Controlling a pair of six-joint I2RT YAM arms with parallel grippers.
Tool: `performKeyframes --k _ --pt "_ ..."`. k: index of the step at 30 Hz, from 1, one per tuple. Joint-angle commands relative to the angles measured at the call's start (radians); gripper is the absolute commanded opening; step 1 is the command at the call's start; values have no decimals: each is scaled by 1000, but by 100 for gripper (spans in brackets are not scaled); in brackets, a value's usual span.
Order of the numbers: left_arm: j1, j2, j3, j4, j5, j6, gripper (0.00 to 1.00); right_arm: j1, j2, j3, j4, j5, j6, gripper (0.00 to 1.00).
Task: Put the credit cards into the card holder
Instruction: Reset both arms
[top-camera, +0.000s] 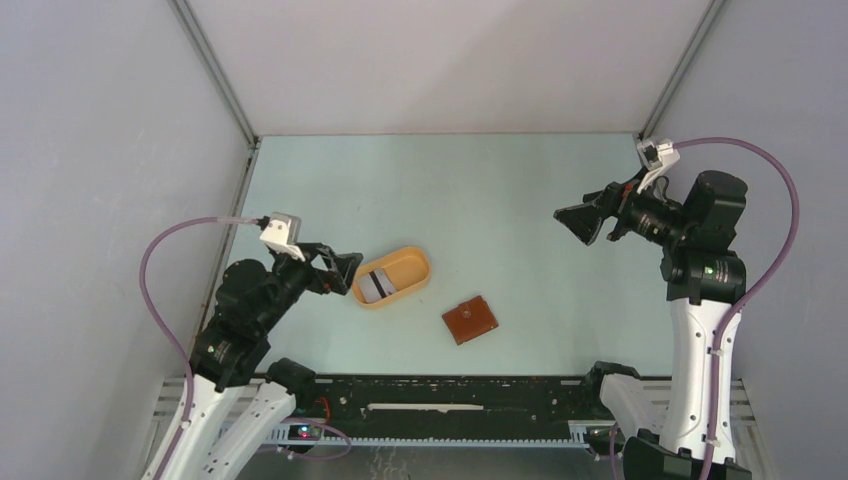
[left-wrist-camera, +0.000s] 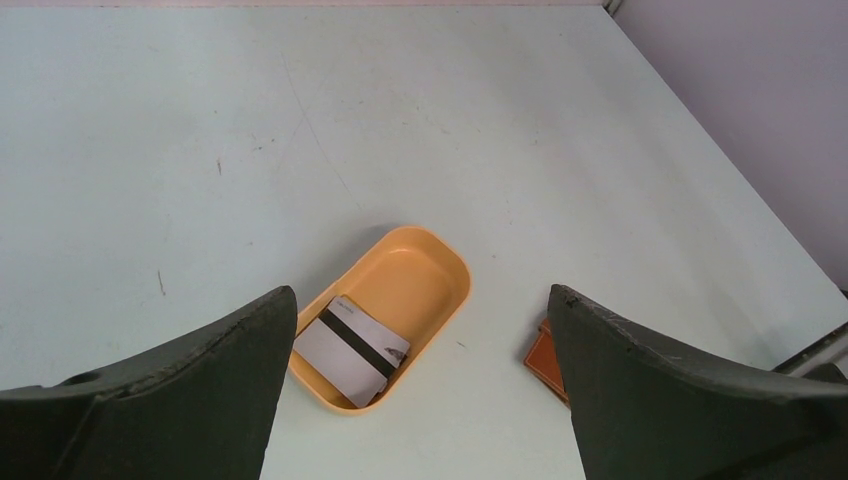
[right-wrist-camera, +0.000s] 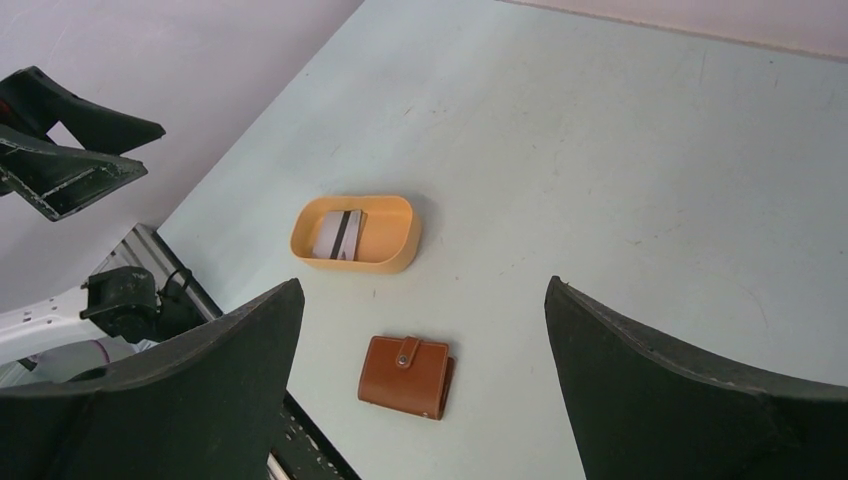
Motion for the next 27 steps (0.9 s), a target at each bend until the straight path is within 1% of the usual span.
performKeyframes --k 1,11,27 --pt "46 -8 -23 52 68 8 100 -6 -12 -3 41 -11 17 100" --pt "147 3 -44 72 175 4 100 -25 -24 -32 54 -10 12 100" --pt "163 -11 -56 70 184 13 100 -46 -27 -39 62 -17 12 100"
